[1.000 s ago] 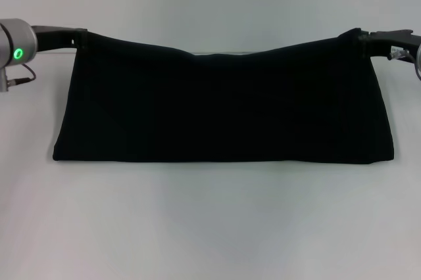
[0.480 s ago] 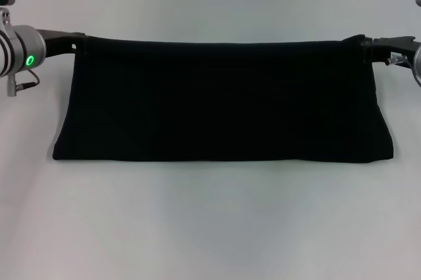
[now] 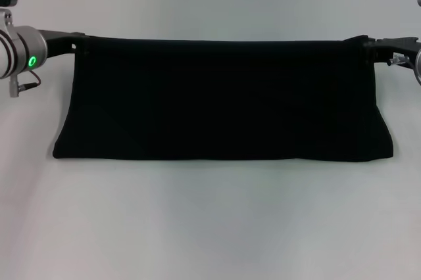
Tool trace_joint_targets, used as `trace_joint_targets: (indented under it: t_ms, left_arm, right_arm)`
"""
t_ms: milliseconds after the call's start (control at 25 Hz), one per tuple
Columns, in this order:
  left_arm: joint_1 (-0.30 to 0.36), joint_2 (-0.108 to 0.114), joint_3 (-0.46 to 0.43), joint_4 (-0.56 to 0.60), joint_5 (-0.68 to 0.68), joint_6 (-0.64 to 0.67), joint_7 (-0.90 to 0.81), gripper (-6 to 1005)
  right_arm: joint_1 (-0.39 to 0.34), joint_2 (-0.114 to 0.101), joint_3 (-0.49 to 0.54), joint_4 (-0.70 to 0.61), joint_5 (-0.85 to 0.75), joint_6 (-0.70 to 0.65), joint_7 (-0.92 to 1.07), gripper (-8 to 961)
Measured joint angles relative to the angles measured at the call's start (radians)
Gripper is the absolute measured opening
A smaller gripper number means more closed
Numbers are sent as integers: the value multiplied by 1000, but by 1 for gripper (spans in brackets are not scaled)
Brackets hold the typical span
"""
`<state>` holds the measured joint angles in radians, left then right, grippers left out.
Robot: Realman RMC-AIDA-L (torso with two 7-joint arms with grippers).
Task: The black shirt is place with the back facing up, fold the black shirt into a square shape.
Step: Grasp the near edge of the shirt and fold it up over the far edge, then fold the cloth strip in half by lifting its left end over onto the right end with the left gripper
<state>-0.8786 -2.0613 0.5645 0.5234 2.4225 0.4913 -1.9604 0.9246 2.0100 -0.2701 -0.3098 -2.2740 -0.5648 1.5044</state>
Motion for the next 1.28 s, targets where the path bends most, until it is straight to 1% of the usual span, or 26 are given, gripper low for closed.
trace_joint_targets:
  t_ms: [120, 240, 280, 440, 520, 640, 720, 800, 880, 920, 960, 1000, 1040, 1080, 1120, 1240, 1280]
  left_arm:
    - [-3, -7, 0, -9, 0, -24, 0, 5]
    - [-3, -22, 1, -10, 0, -72, -1, 13]
    - [-3, -25, 1, -10, 0, -84, -4, 16]
    - [0, -28, -3, -22, -6, -126, -11, 168]
    - [1, -29, -3, -33, -12, -148, -12, 252]
    - [4, -25, -6, -35, -14, -150, -20, 389]
    - [11, -16, -7, -30, -14, -124, -49, 464]
    - [27, 0, -8, -11, -14, -40, -98, 523]
    - [45, 12, -7, 24, -13, 85, -146, 583]
    - [69, 19, -7, 74, -13, 219, -190, 612]
    - [74, 19, -8, 85, -13, 252, -200, 641]
    - [87, 20, -7, 115, -13, 315, -219, 671]
    - [106, 20, -8, 150, -13, 402, -247, 690]
    - [114, 20, -8, 169, -13, 441, -259, 709]
    - [130, 20, -7, 197, -13, 506, -279, 728]
    - [173, 21, -8, 261, -13, 619, -313, 785]
    - [186, 21, -8, 277, -13, 645, -321, 785]
  right_arm:
    - [2, 4, -5, 0, 0, 0, -6, 25]
    - [2, 13, -10, -10, 0, 11, -19, 26]
    - [2, 15, -10, -14, 0, 18, -20, 70]
    - [2, 16, -9, -21, 1, 57, -14, 245]
    - [2, 13, -8, -22, 1, 65, -8, 291]
    - [-5, 0, -12, -23, 2, 40, 38, 360]
    - [-19, -15, -15, -29, 2, -21, 91, 406]
    - [-40, -27, -15, -46, 2, -96, 134, 452]
    - [-72, -36, -15, -76, 2, -195, 175, 498]
    - [-86, -38, -15, -93, 2, -242, 192, 540]
    - [-104, -41, -15, -113, 2, -290, 208, 581]
    - [-123, -41, -15, -137, 2, -343, 223, 623]
    - [-143, -42, -15, -159, 2, -389, 235, 623]
    - [-162, -42, -14, -179, 2, -443, 246, 623]
    - [-177, -42, -12, -194, 2, -485, 254, 624]
    - [-232, -42, -11, -241, 2, -617, 277, 623]
    - [-243, -42, -11, -250, 2, -649, 284, 622]
